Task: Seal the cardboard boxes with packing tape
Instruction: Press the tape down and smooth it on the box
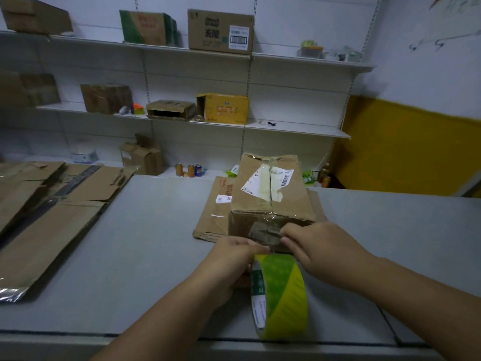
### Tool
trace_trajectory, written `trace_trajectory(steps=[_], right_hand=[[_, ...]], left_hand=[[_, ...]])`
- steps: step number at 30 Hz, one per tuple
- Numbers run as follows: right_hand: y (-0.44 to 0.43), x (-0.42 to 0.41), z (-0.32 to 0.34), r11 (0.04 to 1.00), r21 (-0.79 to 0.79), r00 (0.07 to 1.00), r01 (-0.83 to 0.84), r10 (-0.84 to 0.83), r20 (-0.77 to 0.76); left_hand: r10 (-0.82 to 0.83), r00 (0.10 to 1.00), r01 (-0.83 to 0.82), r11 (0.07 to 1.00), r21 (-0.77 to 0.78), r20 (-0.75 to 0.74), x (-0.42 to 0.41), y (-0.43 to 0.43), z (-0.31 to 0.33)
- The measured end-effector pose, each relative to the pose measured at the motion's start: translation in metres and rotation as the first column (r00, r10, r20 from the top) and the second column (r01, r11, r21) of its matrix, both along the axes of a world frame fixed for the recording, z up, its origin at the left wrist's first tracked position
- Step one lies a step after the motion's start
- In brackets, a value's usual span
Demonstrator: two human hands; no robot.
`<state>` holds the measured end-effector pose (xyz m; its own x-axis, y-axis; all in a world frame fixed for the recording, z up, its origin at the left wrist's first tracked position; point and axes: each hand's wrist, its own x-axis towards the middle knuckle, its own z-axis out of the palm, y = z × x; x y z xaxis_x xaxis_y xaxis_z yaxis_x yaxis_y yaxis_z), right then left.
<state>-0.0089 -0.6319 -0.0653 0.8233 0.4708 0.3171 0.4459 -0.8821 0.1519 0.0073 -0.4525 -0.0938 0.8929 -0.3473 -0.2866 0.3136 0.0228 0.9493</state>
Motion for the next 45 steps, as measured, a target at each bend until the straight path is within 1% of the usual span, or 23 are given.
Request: trace_trajectory(steps=[3,7,9,16,18,20,21,22,23,24,25,26,27,28,29,30,32,34,36,40,43,44,45], right_hand=[[0.000,0.007,-0.005,0.995,-0.101,0.993,0.013,-0.002,0.116],[-0.002,0.012,-0.010,0.986,-0.167,0.982,0.031,0.001,0.188],[-0.002,0.011,-0.010,0.984,-0.171,0.980,0.054,-0.020,0.197],[-0.013,0.010,-0.013,0.974,-0.228,0.970,0.013,0.043,0.238],[-0.014,0.004,-0.004,0.951,-0.307,0.988,0.035,0.013,0.151],[-0.019,0.003,-0.002,0.890,-0.452,0.996,0.059,-0.083,-0.033],[-0.026,0.000,-0.003,0.889,-0.452,0.989,0.074,-0.124,-0.082],[-0.032,-0.003,-0.005,0.881,-0.465,0.988,0.082,-0.132,-0.075],[-0.039,-0.007,-0.007,0.918,-0.382,0.992,0.105,-0.124,-0.025],[-0.045,-0.009,-0.007,0.966,-0.240,0.995,0.099,-0.100,0.010],[-0.050,-0.009,-0.006,0.997,-0.041,0.997,0.065,-0.063,0.034],[-0.048,-0.009,0.001,0.990,0.136,1.000,0.027,-0.028,0.007],[-0.042,-0.006,0.009,0.964,0.265,1.000,-0.015,0.008,0.026],[-0.033,0.000,0.021,0.931,0.362,0.997,-0.045,0.022,0.069],[-0.023,0.007,0.031,0.910,0.410,0.992,-0.062,0.011,0.125],[-0.011,0.015,0.041,0.908,0.409,0.982,-0.093,0.017,0.186],[0.012,0.031,0.051,0.955,0.285,0.977,-0.083,0.022,0.212],[0.022,0.052,0.046,1.000,0.029,0.995,0.009,-0.012,0.102],[0.025,0.064,0.034,0.995,-0.099,1.000,-0.028,0.027,-0.006],[0.015,0.067,0.017,0.993,-0.068,0.994,-0.092,0.096,0.052],[0.016,0.066,0.012,0.989,-0.131,0.993,-0.067,0.079,0.083],[0.016,0.061,0.014,0.995,-0.063,0.992,-0.075,0.081,0.098],[0.015,0.055,0.019,0.994,0.071,0.988,-0.085,0.075,0.135]], left_hand=[[-0.020,1.000,0.020,1.000,0.001,-0.001,0.000,0.000,0.001],[-0.014,1.000,0.014,1.000,0.026,-0.007,0.004,-0.002,-0.001],[-0.012,1.000,0.012,0.999,0.031,-0.006,0.005,-0.002,-0.003],[0.026,1.000,-0.026,0.998,0.063,0.001,0.006,-0.001,-0.007],[0.021,1.000,-0.021,0.997,0.072,0.000,0.005,-0.001,-0.006],[0.011,1.000,-0.011,0.997,0.082,-0.007,0.005,0.000,-0.005],[0.009,1.000,-0.008,0.996,0.083,-0.011,0.005,0.001,-0.005],[0.004,1.000,-0.003,0.997,0.081,-0.011,0.005,0.002,-0.005],[-0.002,1.000,0.003,0.997,0.077,-0.007,0.005,0.002,-0.006],[-0.009,1.000,0.009,0.997,0.072,-0.003,0.006,0.002,-0.006],[-0.013,1.000,0.013,0.998,0.069,-0.002,0.006,0.001,-0.007],[-0.015,1.000,0.016,0.997,0.069,-0.003,0.006,0.000,-0.007],[-0.018,1.000,0.018,0.997,0.071,-0.005,0.007,0.000,-0.007],[-0.021,1.000,0.021,0.997,0.073,-0.004,0.007,0.000,-0.007],[-0.024,1.000,0.024,0.997,0.073,-0.002,0.007,0.000,-0.007],[-0.026,1.000,0.025,0.997,0.071,0.002,0.006,0.001,-0.007],[-0.020,1.000,0.019,0.998,0.059,0.006,0.005,0.002,-0.006],[-0.014,1.000,0.013,0.999,0.047,0.006,0.002,0.004,-0.005],[-0.020,1.000,0.019,0.999,0.047,0.017,-0.001,0.006,-0.005],[-0.021,0.999,0.020,1.000,0.023,0.037,-0.002,0.009,-0.007],[0.001,0.997,-0.001,1.000,0.002,0.072,-0.003,0.008,-0.008],[0.018,0.996,-0.017,1.000,-0.011,0.088,-0.004,0.007,-0.008],[0.034,0.994,-0.031,0.999,-0.025,0.102,-0.005,0.007,-0.009]])
